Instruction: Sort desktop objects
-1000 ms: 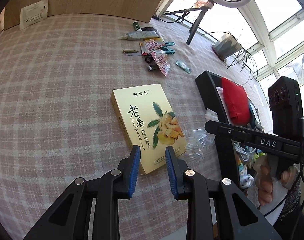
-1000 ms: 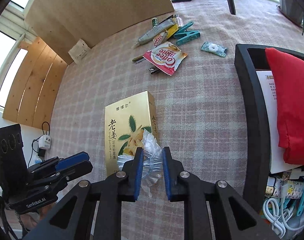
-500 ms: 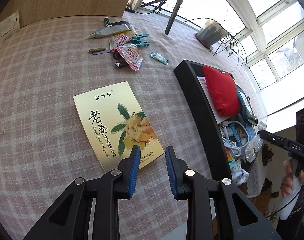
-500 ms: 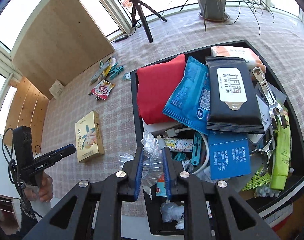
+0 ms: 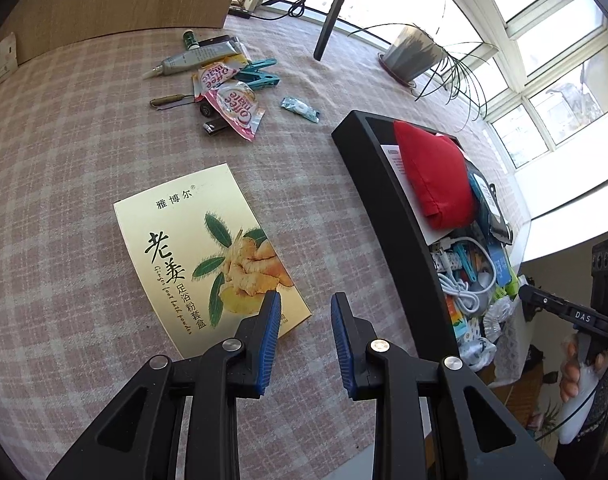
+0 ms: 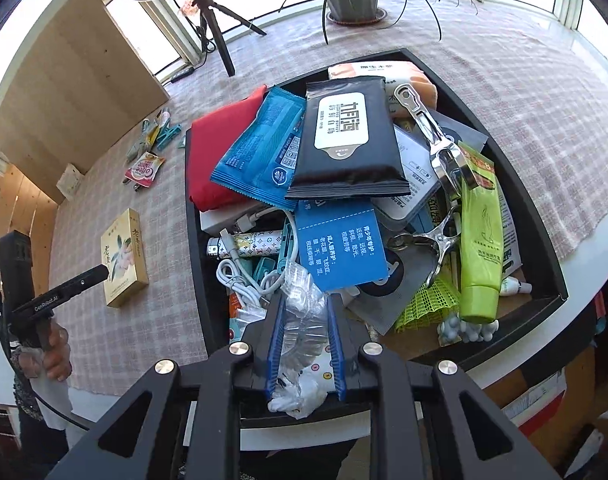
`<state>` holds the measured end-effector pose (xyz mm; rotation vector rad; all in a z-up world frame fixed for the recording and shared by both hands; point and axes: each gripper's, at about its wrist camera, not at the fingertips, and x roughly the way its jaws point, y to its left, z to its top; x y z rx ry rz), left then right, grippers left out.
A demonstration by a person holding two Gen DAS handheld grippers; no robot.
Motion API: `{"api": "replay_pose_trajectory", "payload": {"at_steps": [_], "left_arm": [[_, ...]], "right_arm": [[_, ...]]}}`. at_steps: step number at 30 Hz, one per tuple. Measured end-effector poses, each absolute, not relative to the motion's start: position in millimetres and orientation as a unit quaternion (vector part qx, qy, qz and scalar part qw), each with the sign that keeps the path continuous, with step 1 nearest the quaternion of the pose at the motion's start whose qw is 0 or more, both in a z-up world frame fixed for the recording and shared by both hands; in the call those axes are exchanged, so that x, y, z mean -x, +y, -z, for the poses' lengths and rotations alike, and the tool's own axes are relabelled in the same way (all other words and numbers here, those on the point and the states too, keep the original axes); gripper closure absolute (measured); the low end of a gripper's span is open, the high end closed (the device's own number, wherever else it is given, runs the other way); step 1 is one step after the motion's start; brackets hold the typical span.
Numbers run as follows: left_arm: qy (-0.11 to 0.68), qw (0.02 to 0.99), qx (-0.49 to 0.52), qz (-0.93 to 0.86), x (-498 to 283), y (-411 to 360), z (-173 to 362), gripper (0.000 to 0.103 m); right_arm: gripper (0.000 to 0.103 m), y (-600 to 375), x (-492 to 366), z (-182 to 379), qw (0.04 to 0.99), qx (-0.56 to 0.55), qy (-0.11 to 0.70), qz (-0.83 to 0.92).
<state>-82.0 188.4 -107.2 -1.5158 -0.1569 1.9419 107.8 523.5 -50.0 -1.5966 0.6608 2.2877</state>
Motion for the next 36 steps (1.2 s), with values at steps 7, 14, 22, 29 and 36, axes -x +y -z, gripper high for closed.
{"api": "replay_pose_trajectory", "payload": {"at_steps": [7,14,22,29,36], "left_arm": [[-0.068,0.322,0.581,-0.745,88,176,110,0.075],[-0.079,0.296,0.588,-0.748,91,158,119,0.059],[-0.081,0.263,0.589,-0.760,90,144,125,0.047],[-0.069,0.245,0.588,-0.768,87,145,131,0.046],[-0.080,0.240,0.589,-0.768,92,147,139,0.048]], "right_arm": [[0.061,527,-101,29,0.137,0.521,0.238,-0.808],[0.061,478,-40,25,0.049,0.499,0.234,-0.833],[0.061,396,53,75,-0.050,0.558,0.201,-0.803],[0.061,354,93,117,-0.081,0.599,0.159,-0.781],[0.066,341,117,148,-0.100,0.626,0.165,-0.756]]}}
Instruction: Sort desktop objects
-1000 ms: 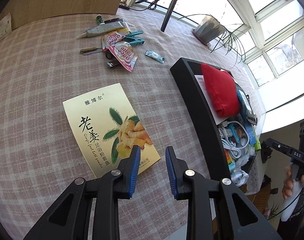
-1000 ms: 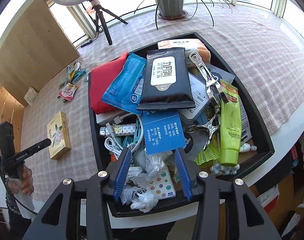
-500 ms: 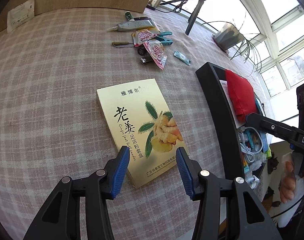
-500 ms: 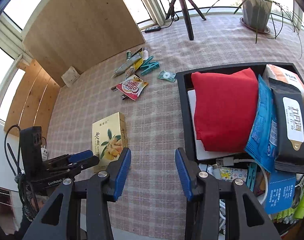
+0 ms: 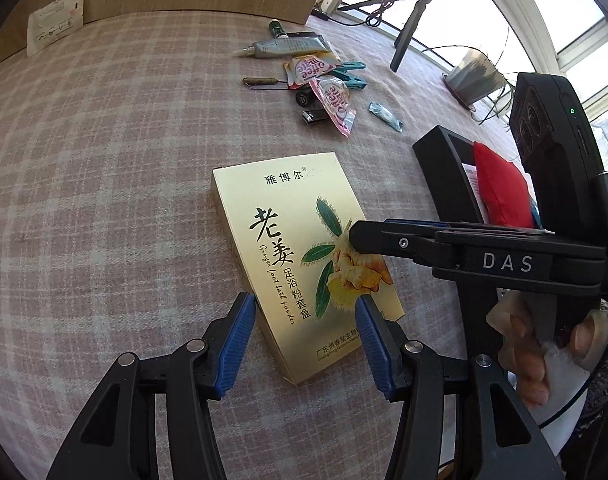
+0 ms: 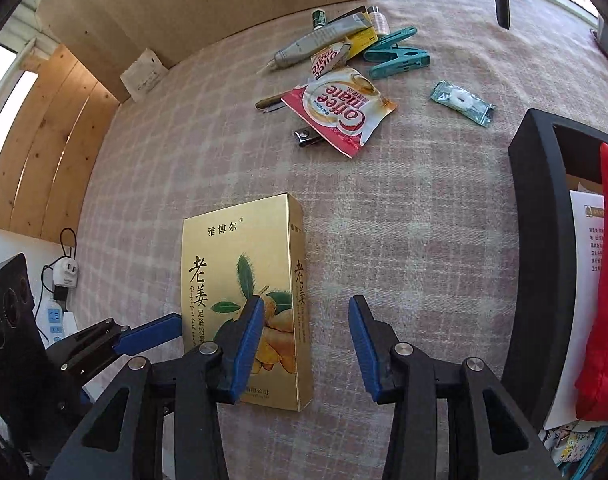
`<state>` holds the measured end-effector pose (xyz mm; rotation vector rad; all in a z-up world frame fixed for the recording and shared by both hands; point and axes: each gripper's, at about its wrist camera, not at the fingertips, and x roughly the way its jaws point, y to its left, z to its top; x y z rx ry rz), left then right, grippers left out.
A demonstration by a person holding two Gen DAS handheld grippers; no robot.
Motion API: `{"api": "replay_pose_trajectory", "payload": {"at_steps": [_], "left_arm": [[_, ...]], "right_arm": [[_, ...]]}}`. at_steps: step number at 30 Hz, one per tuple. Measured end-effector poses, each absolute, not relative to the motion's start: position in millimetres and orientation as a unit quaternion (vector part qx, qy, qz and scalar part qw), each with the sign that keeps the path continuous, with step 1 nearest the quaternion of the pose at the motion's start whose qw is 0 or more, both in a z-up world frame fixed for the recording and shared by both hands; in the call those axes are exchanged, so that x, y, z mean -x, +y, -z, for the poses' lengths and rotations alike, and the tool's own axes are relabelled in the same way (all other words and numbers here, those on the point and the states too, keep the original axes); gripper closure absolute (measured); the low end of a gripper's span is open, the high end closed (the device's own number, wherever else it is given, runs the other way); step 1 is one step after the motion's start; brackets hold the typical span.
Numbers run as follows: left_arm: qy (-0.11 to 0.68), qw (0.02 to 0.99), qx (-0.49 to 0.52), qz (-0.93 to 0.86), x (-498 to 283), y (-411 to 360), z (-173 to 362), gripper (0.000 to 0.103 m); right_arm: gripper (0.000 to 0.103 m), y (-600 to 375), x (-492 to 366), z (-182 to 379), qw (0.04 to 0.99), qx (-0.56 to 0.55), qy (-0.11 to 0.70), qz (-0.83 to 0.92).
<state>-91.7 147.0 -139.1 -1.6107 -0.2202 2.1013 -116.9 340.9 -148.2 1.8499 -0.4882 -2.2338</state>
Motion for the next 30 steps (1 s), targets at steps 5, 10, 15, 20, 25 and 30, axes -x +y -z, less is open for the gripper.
{"api": "replay_pose_trajectory", "payload": {"at_steps": [5,10,15,20,25,30], "left_arm": [[-0.085,0.236,0.587,-0.770,93,148,143,0.055],[-0.097,0.231,0.585,-0.772,89,150,139,0.056],[-0.093,0.240,0.565,-0.784,76,159,116,0.056],[-0.077,0.251,0.536,-0.802,64,176,83,0.056],[-0.062,0.271,0.505,-0.817,50,201,49,0.056],[-0.035,0.312,0.476,-0.821,38,243,18,0.056]], "right_arm": [[0.072,338,123,152,0.119,-0.624,-0.188,0.749],[0.072,340,120,146,0.115,-0.620,-0.185,0.753],[0.072,349,107,125,0.116,-0.602,-0.186,0.768],[0.072,367,86,101,0.123,-0.584,-0.198,0.778],[0.072,393,61,67,0.118,-0.551,-0.215,0.797],[0.072,432,33,34,0.096,-0.517,-0.230,0.819]]}}
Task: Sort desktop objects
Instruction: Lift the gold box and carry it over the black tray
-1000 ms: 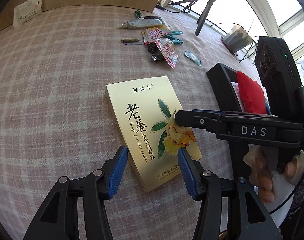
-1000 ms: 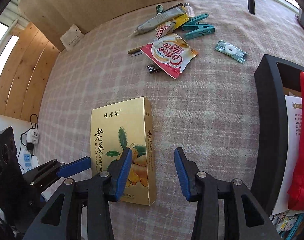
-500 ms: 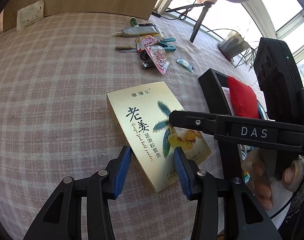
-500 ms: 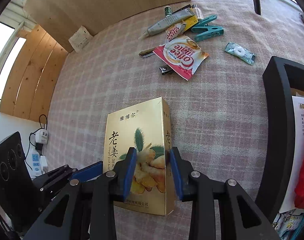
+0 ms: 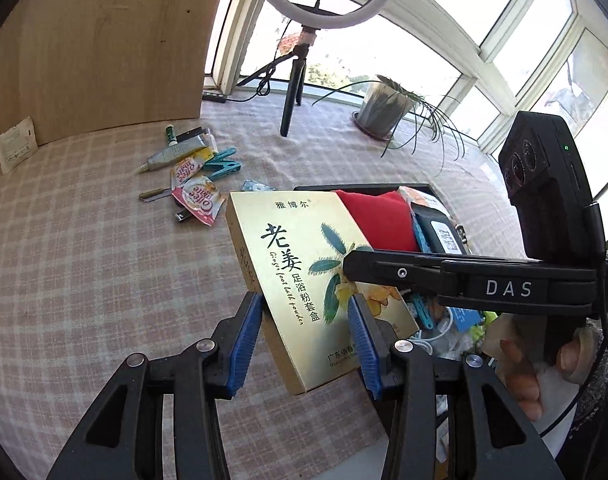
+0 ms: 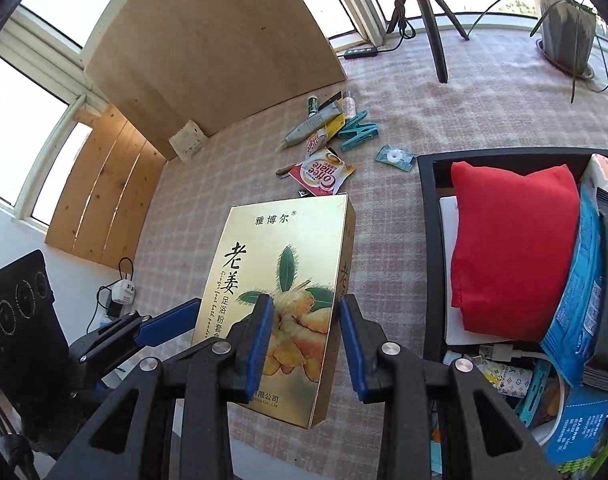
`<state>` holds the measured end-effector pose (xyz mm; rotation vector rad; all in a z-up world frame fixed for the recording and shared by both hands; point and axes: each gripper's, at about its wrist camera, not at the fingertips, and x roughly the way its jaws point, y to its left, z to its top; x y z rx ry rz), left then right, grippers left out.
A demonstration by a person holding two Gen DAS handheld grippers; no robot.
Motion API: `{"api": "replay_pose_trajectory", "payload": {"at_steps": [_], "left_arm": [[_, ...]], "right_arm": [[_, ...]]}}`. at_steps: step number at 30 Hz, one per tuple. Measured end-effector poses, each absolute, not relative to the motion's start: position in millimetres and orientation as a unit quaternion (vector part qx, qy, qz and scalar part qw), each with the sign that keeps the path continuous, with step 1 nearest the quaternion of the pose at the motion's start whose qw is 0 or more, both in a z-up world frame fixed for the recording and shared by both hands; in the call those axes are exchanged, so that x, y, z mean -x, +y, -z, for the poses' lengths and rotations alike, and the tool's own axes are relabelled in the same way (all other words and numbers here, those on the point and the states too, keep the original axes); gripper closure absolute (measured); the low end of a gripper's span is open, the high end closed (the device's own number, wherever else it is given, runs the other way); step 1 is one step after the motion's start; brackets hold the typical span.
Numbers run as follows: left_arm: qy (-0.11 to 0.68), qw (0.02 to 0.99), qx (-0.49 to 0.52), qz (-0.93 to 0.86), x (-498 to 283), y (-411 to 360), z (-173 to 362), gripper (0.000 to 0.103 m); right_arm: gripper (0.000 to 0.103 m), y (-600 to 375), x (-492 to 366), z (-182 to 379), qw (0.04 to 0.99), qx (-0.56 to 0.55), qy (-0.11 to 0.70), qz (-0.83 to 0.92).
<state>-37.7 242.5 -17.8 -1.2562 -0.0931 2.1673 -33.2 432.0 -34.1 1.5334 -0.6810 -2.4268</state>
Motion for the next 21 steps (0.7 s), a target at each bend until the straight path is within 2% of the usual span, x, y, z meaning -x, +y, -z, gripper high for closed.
{"api": "replay_pose_trajectory", "payload": {"at_steps": [9,15,21], "left_arm": [[-0.001,0.391,0.460,-0.797,28,356,1,0.055],[0.031,0.424,0.458,-0.781,24,426,5,0.055],[0.054,0.439,0.465,-0.767,26,460,16,0.055]], "right_arm": [[0.072,525,-15,-1,0.015,-0.475,-0.236,0.848],[0.072,580,-32,-3,-0.042,-0.457,-0.254,0.851],[0.072,610,-35,5,-0.069,-0.455,-0.261,0.848]]}}
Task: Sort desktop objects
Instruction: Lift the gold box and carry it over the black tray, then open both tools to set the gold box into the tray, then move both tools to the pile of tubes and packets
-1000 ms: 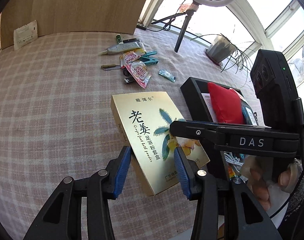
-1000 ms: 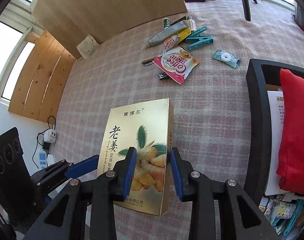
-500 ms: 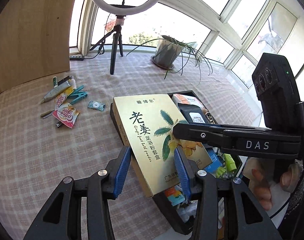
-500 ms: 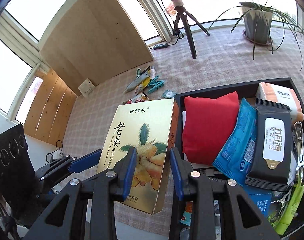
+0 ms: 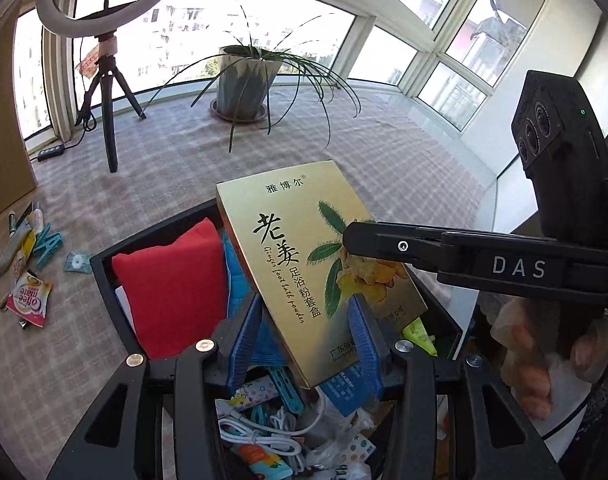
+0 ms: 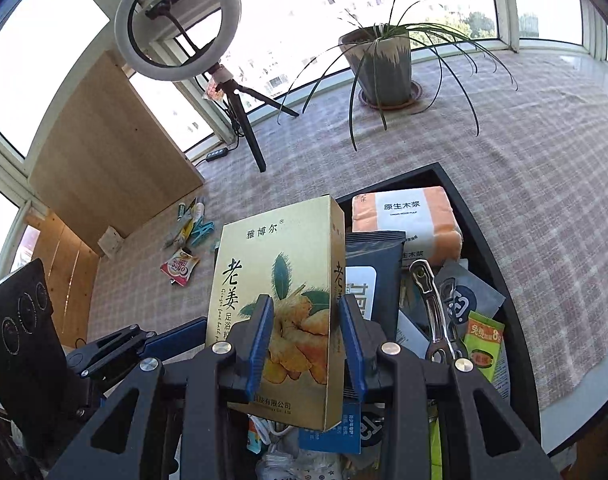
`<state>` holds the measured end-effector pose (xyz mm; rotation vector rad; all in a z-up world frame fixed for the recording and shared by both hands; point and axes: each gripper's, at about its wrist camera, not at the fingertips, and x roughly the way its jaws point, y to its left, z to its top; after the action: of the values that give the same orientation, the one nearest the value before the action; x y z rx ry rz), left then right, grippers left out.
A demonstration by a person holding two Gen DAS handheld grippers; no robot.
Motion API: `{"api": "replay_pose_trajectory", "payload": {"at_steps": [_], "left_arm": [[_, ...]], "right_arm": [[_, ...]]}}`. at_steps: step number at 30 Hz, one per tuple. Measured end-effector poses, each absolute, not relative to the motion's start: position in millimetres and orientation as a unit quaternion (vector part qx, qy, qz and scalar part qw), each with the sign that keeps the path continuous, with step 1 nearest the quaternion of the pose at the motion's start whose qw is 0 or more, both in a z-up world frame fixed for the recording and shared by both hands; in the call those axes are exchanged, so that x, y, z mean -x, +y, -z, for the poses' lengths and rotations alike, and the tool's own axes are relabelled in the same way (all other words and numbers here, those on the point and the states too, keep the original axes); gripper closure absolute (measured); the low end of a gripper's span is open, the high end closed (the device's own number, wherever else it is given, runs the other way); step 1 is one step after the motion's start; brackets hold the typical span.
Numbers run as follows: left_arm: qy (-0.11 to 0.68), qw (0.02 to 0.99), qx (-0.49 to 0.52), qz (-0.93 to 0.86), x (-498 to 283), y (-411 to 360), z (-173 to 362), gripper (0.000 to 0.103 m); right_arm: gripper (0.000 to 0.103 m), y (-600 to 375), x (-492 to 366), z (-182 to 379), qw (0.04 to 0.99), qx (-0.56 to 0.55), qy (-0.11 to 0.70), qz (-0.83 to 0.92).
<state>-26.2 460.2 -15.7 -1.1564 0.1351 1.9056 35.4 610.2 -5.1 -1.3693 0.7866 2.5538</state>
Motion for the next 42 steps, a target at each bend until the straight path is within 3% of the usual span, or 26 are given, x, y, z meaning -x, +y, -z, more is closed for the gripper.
{"api": "replay_pose_trajectory", "payload": {"at_steps": [12,25,33,42], "left_arm": [[0.076,0.459,0.469,-0.751,37,457,13,0.055],[0.080,0.411,0.468,-0.778,86,343,8,0.055],[0.086,0.359,0.482,-0.794,152,253,19,0.055],[0.086,0.340,0.513,-0.783,261,209,60,0.055]], "right_arm": [[0.072,618,-33,15,0.095,0.466,0.265,-0.839],[0.067,560,-12,-18,0.063,0.455,0.233,-0.857],[0.066,486,62,-14,-0.006,0.471,0.188,-0.862],[0.066,443,180,50,-0.016,0.553,0.141,-0.821]]}}
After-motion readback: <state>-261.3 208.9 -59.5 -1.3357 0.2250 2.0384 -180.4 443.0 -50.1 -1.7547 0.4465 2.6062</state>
